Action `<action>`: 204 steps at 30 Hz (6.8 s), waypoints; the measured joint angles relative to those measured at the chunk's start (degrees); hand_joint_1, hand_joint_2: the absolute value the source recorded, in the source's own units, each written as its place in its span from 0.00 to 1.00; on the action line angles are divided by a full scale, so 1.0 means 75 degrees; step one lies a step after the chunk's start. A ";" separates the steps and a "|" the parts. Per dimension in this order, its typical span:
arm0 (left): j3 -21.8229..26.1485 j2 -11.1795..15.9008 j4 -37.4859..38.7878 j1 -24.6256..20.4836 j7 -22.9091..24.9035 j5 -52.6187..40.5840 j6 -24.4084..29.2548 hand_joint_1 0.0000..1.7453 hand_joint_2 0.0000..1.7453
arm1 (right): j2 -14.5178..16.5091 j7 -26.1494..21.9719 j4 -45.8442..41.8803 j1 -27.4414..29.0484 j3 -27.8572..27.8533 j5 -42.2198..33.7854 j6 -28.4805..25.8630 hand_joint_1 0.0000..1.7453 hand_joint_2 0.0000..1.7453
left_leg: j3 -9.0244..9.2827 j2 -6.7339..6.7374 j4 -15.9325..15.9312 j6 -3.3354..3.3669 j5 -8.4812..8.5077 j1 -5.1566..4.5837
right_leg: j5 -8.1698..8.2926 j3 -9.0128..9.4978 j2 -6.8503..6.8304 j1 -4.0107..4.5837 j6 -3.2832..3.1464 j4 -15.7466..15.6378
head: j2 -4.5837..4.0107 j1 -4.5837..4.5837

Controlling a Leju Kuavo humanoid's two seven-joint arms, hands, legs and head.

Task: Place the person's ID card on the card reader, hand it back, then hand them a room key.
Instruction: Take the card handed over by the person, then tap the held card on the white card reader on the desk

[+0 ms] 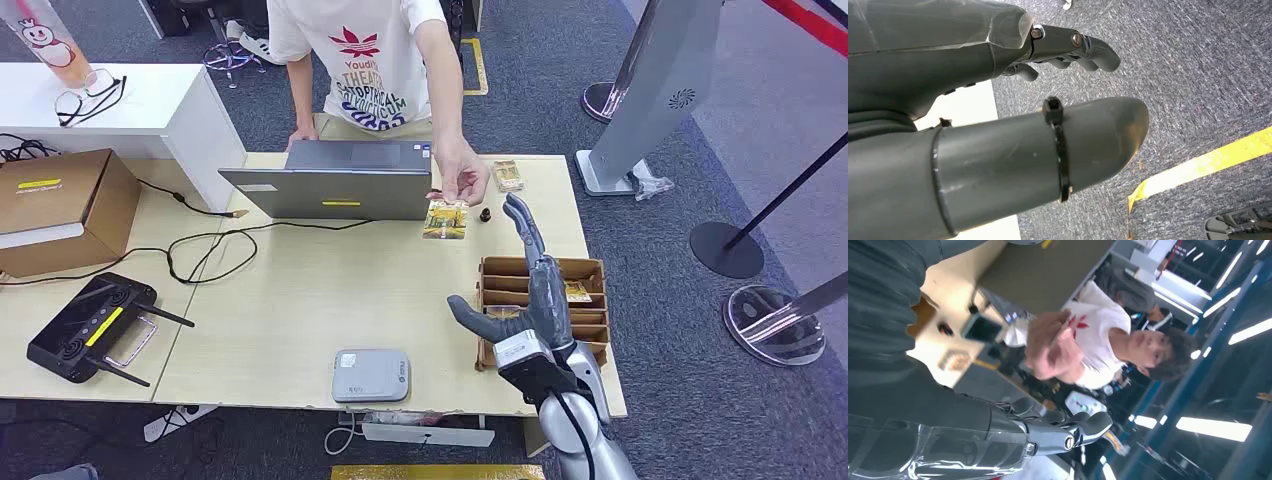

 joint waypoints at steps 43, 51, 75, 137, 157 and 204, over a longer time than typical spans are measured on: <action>0.0009 0.0192 0.0000 -0.0011 -0.0155 0.0141 -0.0179 0.00 0.00 | -0.0223 0.0251 0.2891 -0.2687 0.1837 0.2316 -0.2768 0.84 1.00 | -0.0001 -0.0002 0.0001 0.0001 0.0001 0.0000 | 0.0000 0.0000 -0.0003 0.0000 0.0000 0.0001 | 0.0000 0.0000; 0.0010 0.0203 0.0001 -0.0012 -0.0155 0.0122 -0.0180 0.00 0.00 | -0.0230 0.0236 0.2935 -0.2732 0.1874 0.2294 -0.2807 0.85 1.00 | 0.0000 -0.0002 0.0001 0.0001 0.0001 0.0000 | 0.0000 0.0000 -0.0003 0.0000 0.0000 0.0001 | 0.0000 0.0000; 0.0020 0.0231 0.0003 -0.0012 -0.0220 0.0200 -0.0181 0.00 0.00 | -0.0236 -0.0291 0.2652 -0.2750 0.1878 -0.0437 -0.1150 1.00 1.00 | 0.0000 -0.0002 0.0001 0.0001 0.0001 0.0000 | 0.0000 0.0000 -0.0002 0.0000 0.0000 0.0001 | 0.0000 0.0001; 0.0331 0.0280 0.0017 -0.0018 -0.0332 -0.0201 -0.0292 0.00 0.00 | -0.0452 0.0518 0.2867 -0.2558 0.2438 -0.5253 0.3595 1.00 1.00 | 0.0000 -0.0002 0.0001 0.0001 0.0001 0.0000 | 0.0000 -0.0001 -0.0001 0.0000 0.0000 0.0000 | 0.0000 0.0001; 0.0318 0.0219 0.0017 -0.0035 -0.0316 -0.0331 -0.0259 0.00 0.00 | -0.0478 0.0640 0.3716 -0.2368 0.2866 -0.4936 0.3564 1.00 1.00 | 0.0000 -0.0002 0.0001 0.0001 0.0001 0.0000 | 0.0000 -0.0001 -0.0001 0.0000 0.0000 0.0000 | 0.0000 0.0000; 0.0321 0.0221 0.0017 -0.0039 -0.0351 -0.0335 -0.0201 0.00 0.00 | 0.0190 0.0667 0.6655 -0.2900 0.3931 -0.4906 0.3181 1.00 1.00 | -0.0001 -0.0002 0.0001 0.0001 0.0001 0.0000 | 0.0000 0.0000 -0.0002 0.0000 0.0000 0.0000 | 0.0000 0.0000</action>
